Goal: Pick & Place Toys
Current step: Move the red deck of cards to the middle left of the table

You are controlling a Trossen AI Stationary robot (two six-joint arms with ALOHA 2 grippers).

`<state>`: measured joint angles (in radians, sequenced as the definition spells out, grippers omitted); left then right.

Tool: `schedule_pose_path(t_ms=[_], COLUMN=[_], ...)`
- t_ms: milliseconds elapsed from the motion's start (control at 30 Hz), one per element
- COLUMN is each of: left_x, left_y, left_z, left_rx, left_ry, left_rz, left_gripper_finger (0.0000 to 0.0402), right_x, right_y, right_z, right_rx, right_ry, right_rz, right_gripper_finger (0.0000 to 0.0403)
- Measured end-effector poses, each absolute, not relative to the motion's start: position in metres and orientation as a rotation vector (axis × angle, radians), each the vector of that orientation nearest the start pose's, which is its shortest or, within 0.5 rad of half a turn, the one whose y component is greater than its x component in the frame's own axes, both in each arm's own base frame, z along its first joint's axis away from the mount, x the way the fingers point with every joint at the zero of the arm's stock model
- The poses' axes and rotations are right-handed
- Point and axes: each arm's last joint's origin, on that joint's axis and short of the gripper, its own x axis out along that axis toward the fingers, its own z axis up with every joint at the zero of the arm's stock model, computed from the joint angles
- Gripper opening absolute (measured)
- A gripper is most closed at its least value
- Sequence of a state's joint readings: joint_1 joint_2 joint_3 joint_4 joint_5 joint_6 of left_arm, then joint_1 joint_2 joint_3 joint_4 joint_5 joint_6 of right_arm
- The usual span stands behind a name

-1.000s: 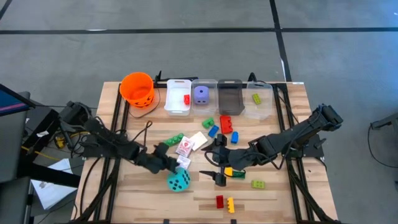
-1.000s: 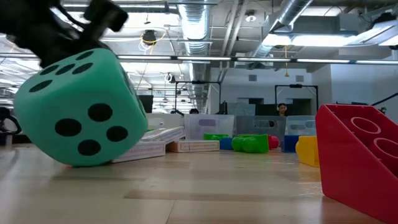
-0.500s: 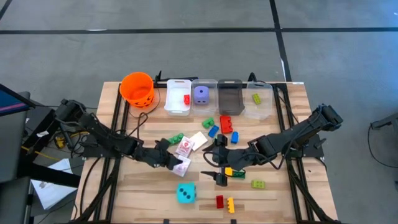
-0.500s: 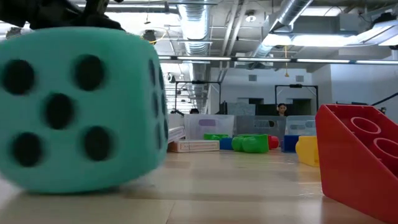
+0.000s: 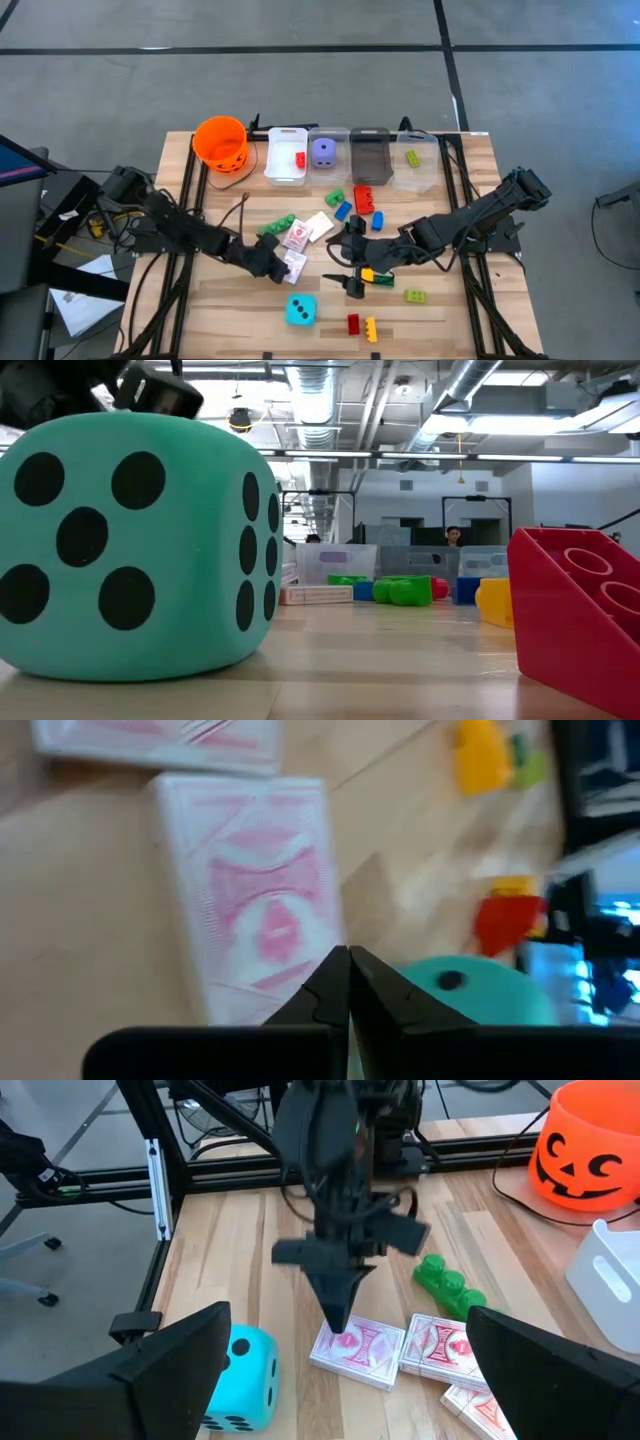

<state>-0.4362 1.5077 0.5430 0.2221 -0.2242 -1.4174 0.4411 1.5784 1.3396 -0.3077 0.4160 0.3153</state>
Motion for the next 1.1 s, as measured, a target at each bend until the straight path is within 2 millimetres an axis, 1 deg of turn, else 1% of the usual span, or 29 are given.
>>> schedule_pose_path(t_ms=[133, 233, 333, 567, 667, 900, 967, 1033, 1100], left_x=[0.247, 0.253, 0.255, 0.239, 0.230, 0.198, 0.195, 0.195, 0.197], left_y=[-0.109, -0.112, -0.112, -0.102, -0.093, -0.066, -0.063, -0.065, -0.069], left_z=[0.124, 0.121, 0.121, 0.125, 0.131, 0.151, 0.162, 0.174, 0.188], left_rx=[-1.121, -1.110, -1.084, -1.007, -0.976, -0.900, -0.932, -0.982, -1.039], left_ry=[0.739, 0.755, 0.791, 0.899, 0.943, 1.037, 0.993, 0.929, 0.845], left_rz=[0.336, 0.350, 0.386, 0.514, 0.583, 0.765, 0.736, 0.666, 0.560], left_gripper_finger=[0.0000, 0.0000, 0.0000, 0.0000, 0.0000, 0.0000, 0.0000, 0.0000, 0.0000], right_x=[0.328, 0.328, 0.328, 0.328, 0.327, 0.327, 0.327, 0.326, 0.326], right_y=[0.137, 0.136, 0.136, 0.136, 0.136, 0.137, 0.137, 0.138, 0.138], right_z=[0.319, 0.319, 0.319, 0.318, 0.318, 0.317, 0.317, 0.317, 0.317], right_rx=[0.085, 0.085, 0.083, 0.082, 0.082, 0.084, 0.083, 0.082, 0.087], right_ry=[0.493, 0.493, 0.496, 0.500, 0.507, 0.516, 0.518, 0.518, 0.518], right_rz=[-0.066, -0.069, -0.069, -0.069, -0.062, -0.045, -0.044, -0.041, -0.039], right_gripper_finger=[0.0395, 0.0395, 0.0395, 0.0395, 0.0395, 0.0395, 0.0395, 0.0395, 0.0395])
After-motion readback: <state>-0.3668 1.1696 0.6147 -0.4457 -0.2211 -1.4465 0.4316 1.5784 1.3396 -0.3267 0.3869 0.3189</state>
